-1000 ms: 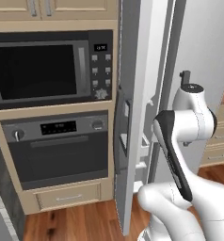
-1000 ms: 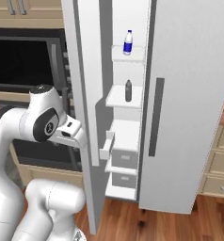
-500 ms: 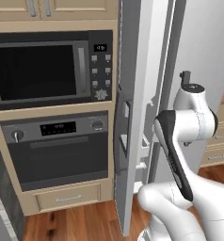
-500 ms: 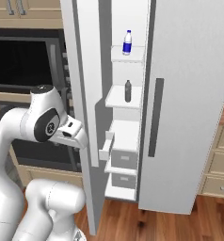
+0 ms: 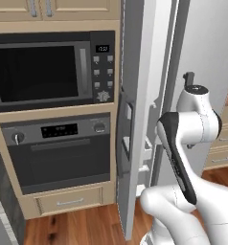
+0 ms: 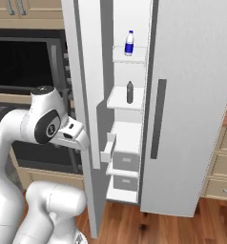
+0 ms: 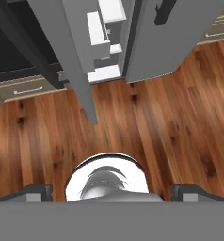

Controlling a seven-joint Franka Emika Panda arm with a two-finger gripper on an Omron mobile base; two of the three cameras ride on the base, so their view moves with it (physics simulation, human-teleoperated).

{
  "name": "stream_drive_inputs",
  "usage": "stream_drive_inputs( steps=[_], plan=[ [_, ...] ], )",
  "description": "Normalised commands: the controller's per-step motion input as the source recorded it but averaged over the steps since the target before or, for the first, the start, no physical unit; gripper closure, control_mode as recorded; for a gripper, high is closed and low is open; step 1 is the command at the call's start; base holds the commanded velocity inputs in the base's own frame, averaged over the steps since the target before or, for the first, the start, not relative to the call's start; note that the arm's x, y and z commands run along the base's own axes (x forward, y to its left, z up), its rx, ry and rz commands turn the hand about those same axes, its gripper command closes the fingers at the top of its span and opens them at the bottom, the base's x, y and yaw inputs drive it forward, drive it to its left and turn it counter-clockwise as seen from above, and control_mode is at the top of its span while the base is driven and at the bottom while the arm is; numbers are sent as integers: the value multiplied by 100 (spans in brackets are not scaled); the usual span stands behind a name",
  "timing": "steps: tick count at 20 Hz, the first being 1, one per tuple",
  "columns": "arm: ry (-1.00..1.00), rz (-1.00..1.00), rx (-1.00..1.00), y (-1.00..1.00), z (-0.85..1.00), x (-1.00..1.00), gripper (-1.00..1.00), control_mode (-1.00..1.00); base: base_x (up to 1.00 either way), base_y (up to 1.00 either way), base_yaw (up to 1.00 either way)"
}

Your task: Take the bottled waters from the counter and place them in the freezer to freeze. Close the freezer door after placing the bottles.

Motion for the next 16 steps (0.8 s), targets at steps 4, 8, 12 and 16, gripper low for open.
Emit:
stream_drive_inputs(
  steps=[4,8,12,16],
  plan=[
    [-1,-7,-1,29,2,2,-100,-100,2,9,-1],
    [-7,-18,-11,69,2,18,-100,-100,0,0,0],
    [-8,-22,-11,81,-4,51,-100,-100,0,0,0],
    [-13,-18,-7,35,-5,41,-100,-100,0,0,0]
  ],
)
